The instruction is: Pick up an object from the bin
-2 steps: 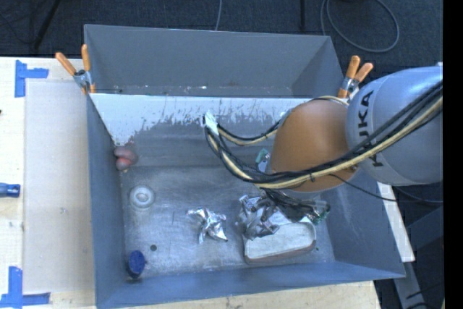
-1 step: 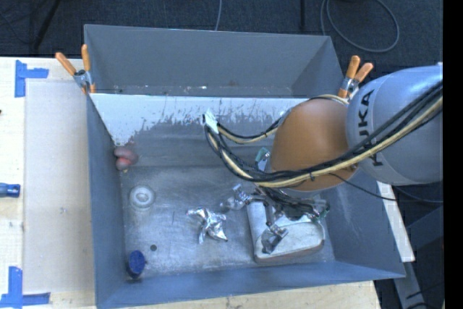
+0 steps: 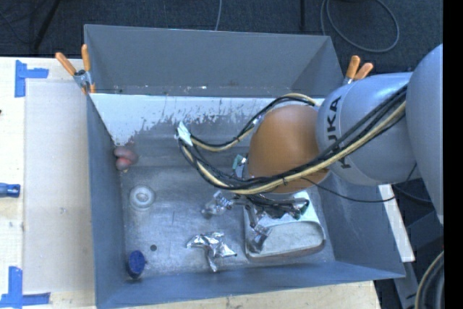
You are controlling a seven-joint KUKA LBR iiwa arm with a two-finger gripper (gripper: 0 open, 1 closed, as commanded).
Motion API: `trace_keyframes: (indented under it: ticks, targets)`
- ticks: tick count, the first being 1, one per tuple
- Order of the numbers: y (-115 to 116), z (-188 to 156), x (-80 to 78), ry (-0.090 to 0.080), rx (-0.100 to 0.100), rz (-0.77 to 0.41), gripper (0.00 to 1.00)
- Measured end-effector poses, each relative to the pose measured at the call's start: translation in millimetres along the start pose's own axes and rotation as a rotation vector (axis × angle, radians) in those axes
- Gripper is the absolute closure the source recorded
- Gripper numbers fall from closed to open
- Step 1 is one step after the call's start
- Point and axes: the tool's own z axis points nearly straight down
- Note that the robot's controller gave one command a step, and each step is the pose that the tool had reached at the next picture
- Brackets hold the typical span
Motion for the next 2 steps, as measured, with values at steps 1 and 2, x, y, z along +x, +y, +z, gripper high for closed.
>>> trace_keyframes:
  ticks: [1,2]
  targets:
    - [23,0,11.4,-0.006,0.005,0.021,0.0]
    - [43,0,7.3,-0.003,0.005,-0.025,0.0]
